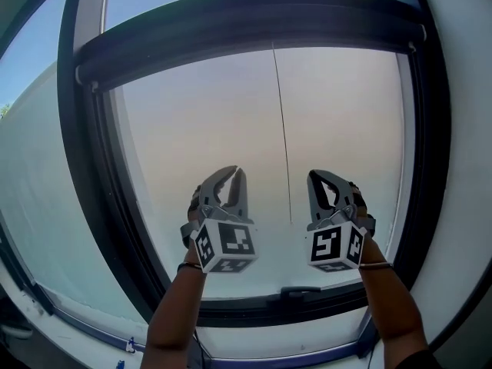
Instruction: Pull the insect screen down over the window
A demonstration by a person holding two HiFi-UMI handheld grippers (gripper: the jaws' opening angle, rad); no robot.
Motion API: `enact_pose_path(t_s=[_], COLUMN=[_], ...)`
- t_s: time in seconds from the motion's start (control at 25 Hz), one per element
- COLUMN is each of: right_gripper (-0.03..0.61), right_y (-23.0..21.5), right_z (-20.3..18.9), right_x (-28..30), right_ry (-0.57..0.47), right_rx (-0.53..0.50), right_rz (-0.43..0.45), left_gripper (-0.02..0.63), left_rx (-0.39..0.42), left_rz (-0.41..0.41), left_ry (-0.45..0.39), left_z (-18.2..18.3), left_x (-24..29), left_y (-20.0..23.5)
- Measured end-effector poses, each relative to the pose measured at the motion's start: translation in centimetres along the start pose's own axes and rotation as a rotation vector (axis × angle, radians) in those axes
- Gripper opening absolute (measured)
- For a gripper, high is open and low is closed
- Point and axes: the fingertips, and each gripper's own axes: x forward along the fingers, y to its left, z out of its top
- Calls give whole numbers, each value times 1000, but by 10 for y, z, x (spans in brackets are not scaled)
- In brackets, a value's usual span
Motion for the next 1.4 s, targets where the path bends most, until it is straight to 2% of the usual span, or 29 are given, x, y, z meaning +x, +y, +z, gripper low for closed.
enact_pose_path(t_s=[0.12, 0.2, 0.48, 0.64, 0.76, 0.88, 1.0, 1.24, 1.4], right_gripper=[3, 8, 76, 134, 185, 206, 230, 233, 233], right_y=[-12, -22, -49, -61, -74, -92, -107, -145, -152], right_z=[14, 21, 41, 47, 54, 63, 76, 99, 116], right_x=[13, 21, 44, 59, 71, 84, 95, 117, 119], right_ry=[-14, -28, -36, -15, -10, 1, 7, 23, 9], right_rx=[-84, -144, -291, -418, -488, -567, -618, -698, -673], right_rz=[10, 2, -5, -1, 4, -11, -29, -78, -84], left_gripper=[27, 50, 123, 171, 215, 263, 272, 273, 273], left_rx=[144, 207, 255, 353, 416, 491, 580, 582, 589], left_rz=[39, 39, 38, 84, 86, 98, 161, 188, 200], left_ry=[7, 18, 28, 45, 100, 158, 161, 166, 163], left_z=[16, 24, 44, 55, 56, 57, 68, 96, 109], left_x=[7, 12, 22, 32, 44, 56, 63, 74, 80], left_y=[15, 22, 47, 70, 88, 106, 124, 154, 162])
